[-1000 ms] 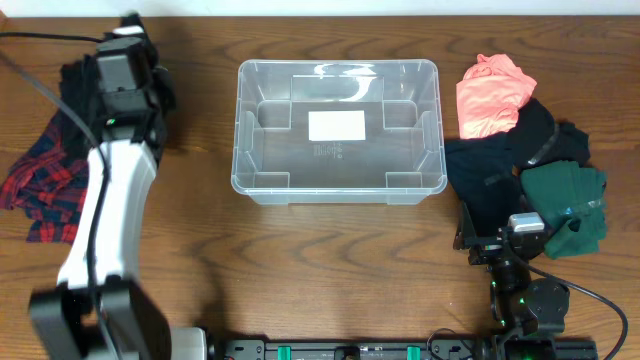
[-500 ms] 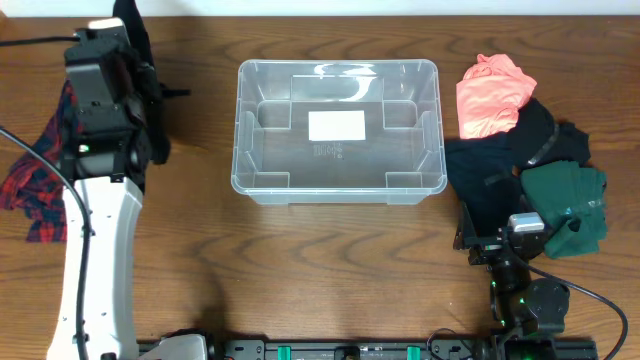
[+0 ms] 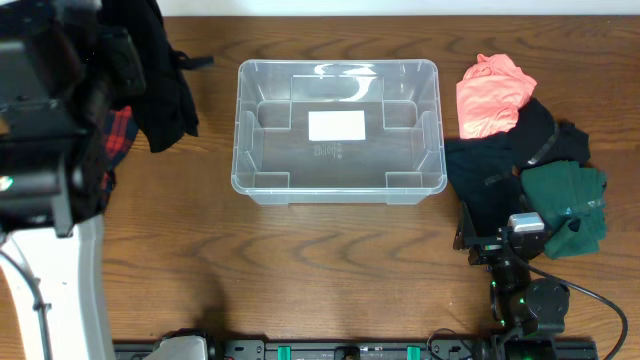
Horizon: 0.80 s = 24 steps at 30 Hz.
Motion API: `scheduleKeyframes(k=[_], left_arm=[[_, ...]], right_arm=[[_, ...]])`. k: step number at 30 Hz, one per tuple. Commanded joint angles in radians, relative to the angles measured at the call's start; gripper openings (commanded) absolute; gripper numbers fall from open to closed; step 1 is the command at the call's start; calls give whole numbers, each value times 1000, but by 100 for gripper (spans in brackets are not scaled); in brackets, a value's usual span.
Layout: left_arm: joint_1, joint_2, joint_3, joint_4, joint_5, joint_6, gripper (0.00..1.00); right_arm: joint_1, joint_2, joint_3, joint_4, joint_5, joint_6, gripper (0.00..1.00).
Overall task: Pack container
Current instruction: 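Lift the black clothes with the left gripper and carry over the bin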
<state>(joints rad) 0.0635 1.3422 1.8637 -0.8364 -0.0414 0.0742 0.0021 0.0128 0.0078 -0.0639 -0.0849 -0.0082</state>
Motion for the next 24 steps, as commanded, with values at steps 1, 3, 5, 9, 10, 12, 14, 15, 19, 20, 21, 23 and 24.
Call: scheduleKeyframes(k=[1, 3, 5, 9, 10, 12, 14, 15, 19, 20, 21, 23, 24], left_arm=[[-10, -31, 87, -16, 85, -14, 6], [-28, -30, 109, -37, 124, -39, 6], [-53, -30, 120, -42, 155, -55, 6], [-124, -30, 127, -41, 188, -99, 6], [-143, -29, 127, -41, 188, -106, 6], [-182, -26, 127, -42, 188, -107, 6], [-216, -21, 127, -41, 188, -111, 6], [-229, -17, 127, -41, 188, -114, 6], [-274, 2, 127, -41, 188, -118, 6], [-283, 9, 127, -41, 188, -118, 6], [-291, 17, 127, -42, 188, -119, 6], [-306, 33, 127, -42, 188, -122, 6], [-313, 42, 127, -42, 188, -122, 6]], right_arm=[[-8, -4, -2, -3, 6, 7, 99], [-8, -4, -2, -3, 6, 7, 99], [-8, -4, -2, -3, 6, 7, 99], [-8, -4, -2, -3, 6, 7, 99], [-8, -4, -2, -3, 6, 7, 99], [-8, -4, -2, -3, 6, 7, 99], [-8, -4, -2, -3, 6, 7, 99], [-8, -4, -2, -3, 6, 7, 99], [-8, -4, -2, -3, 6, 7, 99], [-8, -4, -2, -3, 6, 7, 99], [-8, -4, -2, -3, 6, 7, 99], [-8, -4, -2, -3, 6, 7, 99], [-8, -4, -2, -3, 6, 7, 99]])
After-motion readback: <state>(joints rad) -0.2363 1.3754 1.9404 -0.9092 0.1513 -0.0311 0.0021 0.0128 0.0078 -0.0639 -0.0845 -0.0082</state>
